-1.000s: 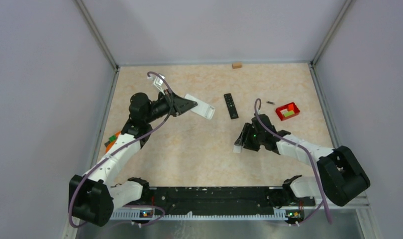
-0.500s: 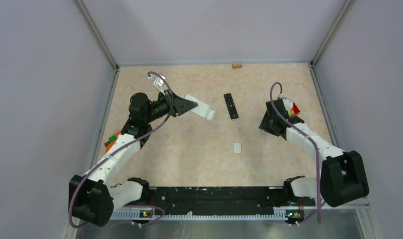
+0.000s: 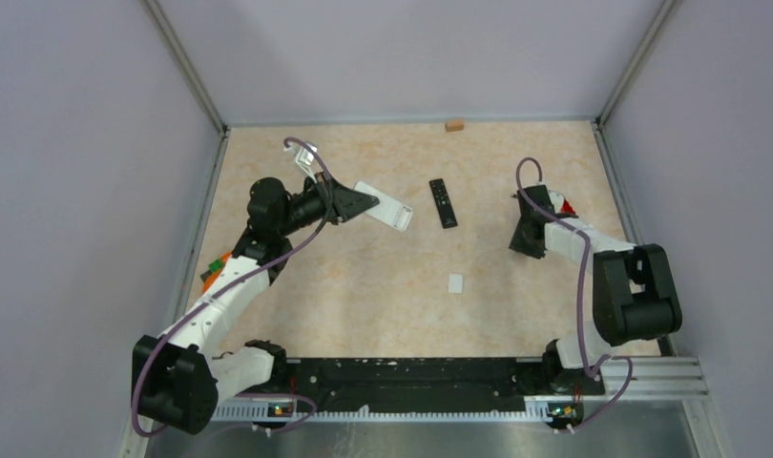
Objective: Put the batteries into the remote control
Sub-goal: Pick up the battery from the center of the board.
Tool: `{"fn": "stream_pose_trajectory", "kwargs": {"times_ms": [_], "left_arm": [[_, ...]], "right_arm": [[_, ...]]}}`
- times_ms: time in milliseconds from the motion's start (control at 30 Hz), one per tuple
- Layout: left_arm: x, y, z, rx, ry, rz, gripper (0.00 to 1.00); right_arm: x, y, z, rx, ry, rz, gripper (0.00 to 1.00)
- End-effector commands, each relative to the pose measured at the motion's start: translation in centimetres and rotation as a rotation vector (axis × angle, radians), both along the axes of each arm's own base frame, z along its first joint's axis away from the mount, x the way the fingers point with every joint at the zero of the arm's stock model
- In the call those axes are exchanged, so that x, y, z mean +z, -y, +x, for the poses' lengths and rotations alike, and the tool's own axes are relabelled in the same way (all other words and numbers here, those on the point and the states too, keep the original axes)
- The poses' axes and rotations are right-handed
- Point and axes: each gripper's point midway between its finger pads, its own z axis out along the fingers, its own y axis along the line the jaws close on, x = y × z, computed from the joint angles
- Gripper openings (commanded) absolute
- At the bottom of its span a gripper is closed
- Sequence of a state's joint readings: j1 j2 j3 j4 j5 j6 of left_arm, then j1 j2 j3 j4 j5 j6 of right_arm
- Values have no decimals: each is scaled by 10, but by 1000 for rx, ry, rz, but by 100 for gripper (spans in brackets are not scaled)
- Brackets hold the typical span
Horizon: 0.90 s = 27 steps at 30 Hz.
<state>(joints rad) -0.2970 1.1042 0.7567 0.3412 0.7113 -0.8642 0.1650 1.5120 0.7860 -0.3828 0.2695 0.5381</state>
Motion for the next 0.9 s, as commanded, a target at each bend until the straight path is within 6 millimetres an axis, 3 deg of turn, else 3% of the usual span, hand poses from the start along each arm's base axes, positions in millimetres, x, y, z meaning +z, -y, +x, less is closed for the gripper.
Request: {"fn": "stream_pose_trajectory", "kwargs": {"times_ms": [0,500,633,767,867], "left_arm": [[13,0,1,-4,62,-2,0],[12,0,3,6,60,10,0],[12,-1,3,7,63,14,0],[12,-1,2,10,63,15,0],[12,-1,2,10,61,15,0]], "right_arm": [[7,-4,26,36,54,25,32],[-10,-2,50,51,41,54,44],[-14,6,50,9,22,28,33],[-16,7,48,1,17,22,10],[-13,2,48,25,31,47,1]]}}
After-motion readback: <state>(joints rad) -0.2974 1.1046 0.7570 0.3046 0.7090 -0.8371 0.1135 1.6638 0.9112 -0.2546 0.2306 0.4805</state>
